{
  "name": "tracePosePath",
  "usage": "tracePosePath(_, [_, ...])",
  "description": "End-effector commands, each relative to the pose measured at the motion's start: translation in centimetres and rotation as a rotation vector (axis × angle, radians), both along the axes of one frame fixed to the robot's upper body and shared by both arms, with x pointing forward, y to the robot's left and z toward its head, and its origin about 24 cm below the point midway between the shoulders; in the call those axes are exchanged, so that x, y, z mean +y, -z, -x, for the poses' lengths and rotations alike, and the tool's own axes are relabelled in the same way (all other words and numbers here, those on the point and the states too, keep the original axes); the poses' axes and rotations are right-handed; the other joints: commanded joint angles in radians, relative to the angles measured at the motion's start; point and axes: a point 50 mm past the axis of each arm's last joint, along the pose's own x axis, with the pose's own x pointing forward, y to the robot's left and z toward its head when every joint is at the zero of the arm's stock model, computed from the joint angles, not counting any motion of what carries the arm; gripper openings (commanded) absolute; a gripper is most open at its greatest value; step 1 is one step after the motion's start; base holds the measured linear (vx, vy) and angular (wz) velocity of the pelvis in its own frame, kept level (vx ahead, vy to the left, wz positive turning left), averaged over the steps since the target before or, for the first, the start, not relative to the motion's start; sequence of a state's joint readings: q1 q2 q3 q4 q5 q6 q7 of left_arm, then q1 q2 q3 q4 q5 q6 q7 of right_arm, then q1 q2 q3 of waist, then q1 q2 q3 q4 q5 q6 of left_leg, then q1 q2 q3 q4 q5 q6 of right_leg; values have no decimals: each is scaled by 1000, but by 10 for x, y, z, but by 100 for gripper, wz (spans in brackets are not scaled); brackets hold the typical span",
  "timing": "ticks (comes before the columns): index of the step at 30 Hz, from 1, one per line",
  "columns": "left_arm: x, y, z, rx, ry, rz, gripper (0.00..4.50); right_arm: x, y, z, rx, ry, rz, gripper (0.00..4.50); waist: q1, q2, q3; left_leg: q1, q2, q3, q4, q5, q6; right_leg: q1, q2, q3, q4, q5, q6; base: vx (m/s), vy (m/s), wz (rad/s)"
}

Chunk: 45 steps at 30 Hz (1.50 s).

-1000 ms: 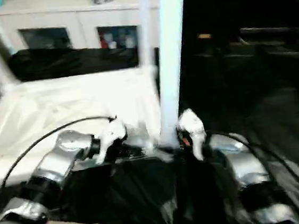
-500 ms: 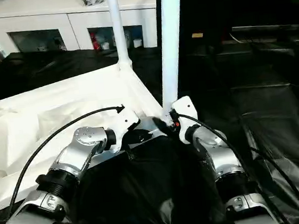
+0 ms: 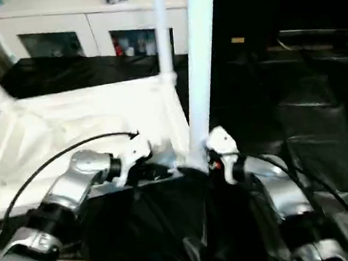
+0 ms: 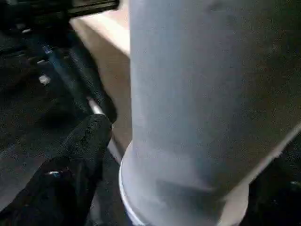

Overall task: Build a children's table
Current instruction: Rotate leg to tighten

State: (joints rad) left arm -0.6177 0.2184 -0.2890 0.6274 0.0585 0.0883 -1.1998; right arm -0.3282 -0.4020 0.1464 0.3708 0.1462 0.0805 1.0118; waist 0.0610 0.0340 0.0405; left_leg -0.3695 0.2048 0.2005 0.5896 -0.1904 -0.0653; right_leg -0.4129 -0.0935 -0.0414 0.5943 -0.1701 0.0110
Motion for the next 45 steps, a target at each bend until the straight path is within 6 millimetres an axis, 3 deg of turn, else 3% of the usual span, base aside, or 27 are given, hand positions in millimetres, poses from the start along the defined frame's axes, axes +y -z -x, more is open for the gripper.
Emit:
tracePosePath(1, [-11,-16,4,-29,89,130,0,11,5,13,64,-145,-11,392,2,-14,-55,9,25,-8,-71,-243,75,52,-37,26,-72,-234,-247,0,0,0])
tracePosePath(2, [-7,-15,7,-4,123,116,0,8,6,15,77,-178,12,367,1,-12,-54,7,25,-8,-71,-245,75,50,-37,25,-71,-229,-249,0,0,0])
tracePosePath(7, [-2,-13,8,17,144,94,0,5,9,17,99,-219,59,335,2,-12,-55,9,24,-9,-71,-242,67,48,-38,25,-72,-252,-246,0,0,0])
tracePosePath(12, [1,-13,9,21,153,95,0,9,6,17,107,-245,44,286,1,-19,-55,8,25,-9,-71,-229,67,48,-39,26,-70,-244,-245,0,0,0])
tracePosePath(15, [2,-12,9,17,139,95,0,11,6,18,110,-247,33,282,0,-29,-55,6,24,-7,-69,-217,74,49,-39,26,-70,-248,-240,0,0,0])
tracePosePath(16, [1,-11,8,7,116,92,0,13,7,18,113,-238,19,278,2,-27,-55,7,24,-8,-69,-216,75,49,-40,26,-69,-252,-239,0,0,0])
tracePosePath(23, [-17,-9,-6,-40,-89,91,0,18,18,-7,45,104,2,273,-13,-33,-49,6,21,-13,-76,-256,36,40,-42,26,-82,-378,-194,0,0,0])
tracePosePath(26, [-44,-9,-12,-73,-217,109,0,29,26,-27,37,389,-32,272,-29,-29,-49,8,15,-15,-76,-279,20,40,-39,23,-89,-417,-178,0,0,0])
tracePosePath(31, [-57,-7,-15,-105,-278,85,0,49,24,-37,14,478,-36,272,-30,-28,-54,5,12,-13,-74,-256,31,42,-37,24,-89,-371,-178,0,0,0])
tracePosePath(32, [-57,-7,-15,-121,-281,75,0,57,21,-38,-14,457,-41,272,-30,-23,-55,6,13,-12,-72,-253,35,39,-37,25,-88,-347,-185,0,0,0])
tracePosePath(33, [-58,-7,-16,-128,-278,70,0,61,20,-38,-31,445,-45,328,-30,-25,-56,3,12,-13,-73,-244,40,45,-36,23,-84,-327,-189,0,0,0])
tracePosePath(34, [-57,-8,-16,-130,-275,71,0,63,17,-38,-40,442,-58,342,-29,-28,-57,3,13,-13,-72,-241,43,45,-36,23,-84,-318,-191,0,0,0])
tracePosePath(36, [-57,-8,-16,-130,-274,73,0,63,16,-39,-43,444,-67,348,-27,-23,-58,5,14,-12,-71,-233,51,44,-37,24,-81,-292,-201,0,0,0])
tracePosePath(37, [-56,-9,-16,-128,-269,77,0,62,15,-39,-53,442,-64,377,-26,-24,-58,5,14,-11,-71,-231,52,44,-37,24,-81,-286,-204,0,0,0])
tracePosePath(40, [-50,-10,-14,-114,-218,98,0,49,8,-43,-108,444,-66,396,-24,-24,-58,5,15,-11,-71,-233,58,45,-38,24,-79,-277,-211,0,0,0])
tracePosePath(45, [-37,-8,-9,-79,-148,100,0,34,10,-31,-83,282,-39,433,-16,-21,-60,3,17,-8,-65,-194,93,50,-38,25,-69,-172,-249,0,0,0])
